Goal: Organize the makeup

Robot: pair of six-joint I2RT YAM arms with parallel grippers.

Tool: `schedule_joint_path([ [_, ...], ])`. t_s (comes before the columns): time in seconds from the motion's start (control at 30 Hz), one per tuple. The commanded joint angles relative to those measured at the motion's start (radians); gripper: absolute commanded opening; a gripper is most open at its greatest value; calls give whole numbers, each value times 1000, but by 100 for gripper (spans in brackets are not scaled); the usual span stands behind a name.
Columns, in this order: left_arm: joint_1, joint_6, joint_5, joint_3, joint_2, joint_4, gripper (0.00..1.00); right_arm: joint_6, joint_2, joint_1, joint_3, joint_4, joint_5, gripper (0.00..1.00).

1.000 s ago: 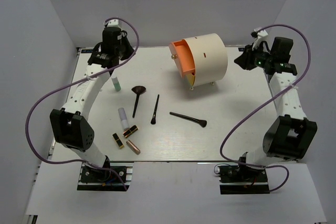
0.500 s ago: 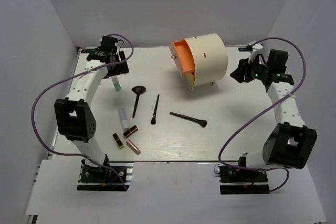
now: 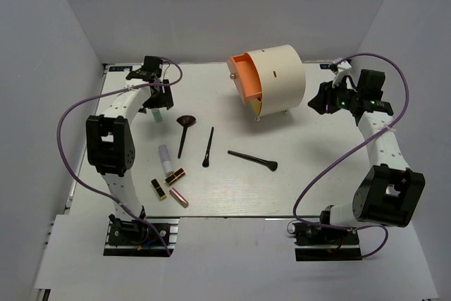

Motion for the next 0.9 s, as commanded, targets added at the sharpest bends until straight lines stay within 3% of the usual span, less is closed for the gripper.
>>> schedule_joint_path([
  [0.0, 19, 15, 0, 41, 4, 28, 89, -5, -37, -1, -1, 11, -13, 50],
  [0.13, 29, 19, 14, 40, 21, 42, 77, -5, -37, 1, -3, 10, -9, 50],
  [0.27, 38, 19, 31, 38, 21, 55, 55, -5, -34, 1, -3, 10, -3, 50],
  [0.6, 38, 24, 60, 41, -8, 59, 21, -7, -35, -1, -7, 7, -3, 50],
  [0.8, 15, 36, 184, 66, -114, 91, 15, -10, -37, -1, -9, 2, -6, 50],
  [0.87, 15, 32, 340, 70, -167, 132, 14, -7, -38, -2, -9, 4, -7, 50],
])
